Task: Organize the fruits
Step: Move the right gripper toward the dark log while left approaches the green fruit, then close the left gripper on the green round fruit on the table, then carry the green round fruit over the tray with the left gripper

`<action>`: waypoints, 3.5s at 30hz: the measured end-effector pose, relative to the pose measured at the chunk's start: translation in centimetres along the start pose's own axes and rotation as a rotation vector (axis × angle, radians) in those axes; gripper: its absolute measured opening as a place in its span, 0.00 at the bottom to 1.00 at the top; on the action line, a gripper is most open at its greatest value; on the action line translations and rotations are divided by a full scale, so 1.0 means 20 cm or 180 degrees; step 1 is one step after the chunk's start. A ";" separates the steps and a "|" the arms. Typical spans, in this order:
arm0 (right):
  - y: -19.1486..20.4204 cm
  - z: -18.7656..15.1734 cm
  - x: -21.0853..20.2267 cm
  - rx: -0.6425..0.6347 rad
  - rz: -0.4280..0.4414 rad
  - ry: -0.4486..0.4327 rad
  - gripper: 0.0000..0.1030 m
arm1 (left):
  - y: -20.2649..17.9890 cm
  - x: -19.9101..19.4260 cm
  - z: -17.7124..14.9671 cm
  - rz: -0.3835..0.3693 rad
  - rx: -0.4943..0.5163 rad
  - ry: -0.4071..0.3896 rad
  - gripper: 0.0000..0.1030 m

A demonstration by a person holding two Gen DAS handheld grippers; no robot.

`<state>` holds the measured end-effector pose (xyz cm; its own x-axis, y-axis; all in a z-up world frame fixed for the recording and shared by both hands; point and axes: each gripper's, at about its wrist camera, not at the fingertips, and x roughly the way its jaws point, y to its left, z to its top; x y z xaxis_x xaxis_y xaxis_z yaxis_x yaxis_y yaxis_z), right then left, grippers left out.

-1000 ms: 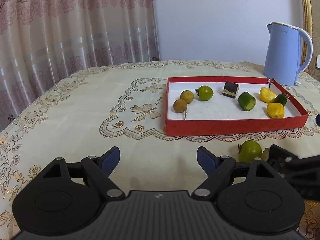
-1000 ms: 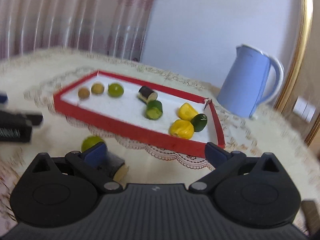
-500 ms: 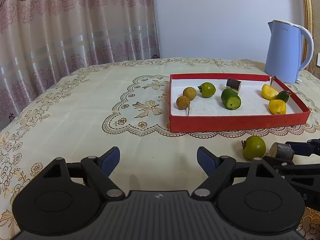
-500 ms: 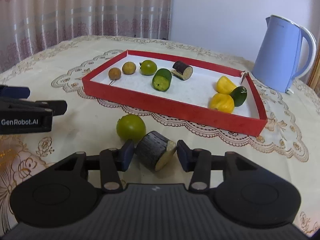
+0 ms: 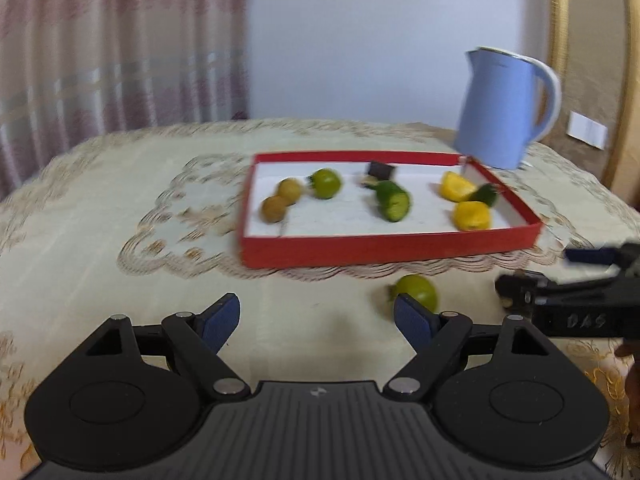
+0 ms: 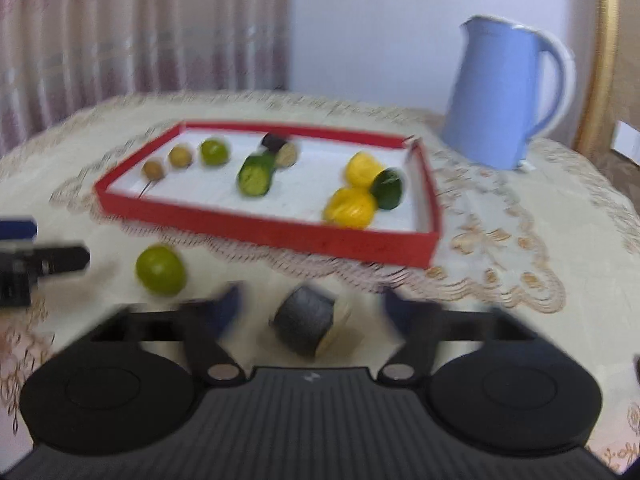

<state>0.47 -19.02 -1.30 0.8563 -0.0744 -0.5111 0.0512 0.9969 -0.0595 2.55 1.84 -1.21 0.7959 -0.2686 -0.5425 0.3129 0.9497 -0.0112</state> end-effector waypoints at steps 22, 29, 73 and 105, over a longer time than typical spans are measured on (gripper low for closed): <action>-0.24 -0.08 -0.11 0.0591 0.0112 -0.0282 1.00 | -0.35 0.19 0.03 -0.0070 0.0693 0.0064 0.82; -0.19 -0.10 -0.18 0.0351 0.0216 -0.0353 1.00 | -0.32 0.24 0.03 0.0087 0.0516 0.0164 0.74; -0.11 -0.10 -0.20 0.0036 0.0107 -0.0371 1.00 | -0.15 0.21 0.28 0.0459 0.0160 0.0098 0.35; -0.12 -0.10 -0.16 0.0051 0.0171 -0.0323 1.00 | -0.17 0.58 0.53 0.0762 0.0313 0.0160 0.35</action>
<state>-3.53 -21.16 -1.26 0.9056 -0.0187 -0.4236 0.0112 0.9997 -0.0203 16.20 -6.31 1.41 0.8274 -0.0273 -0.5610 0.1695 0.9644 0.2030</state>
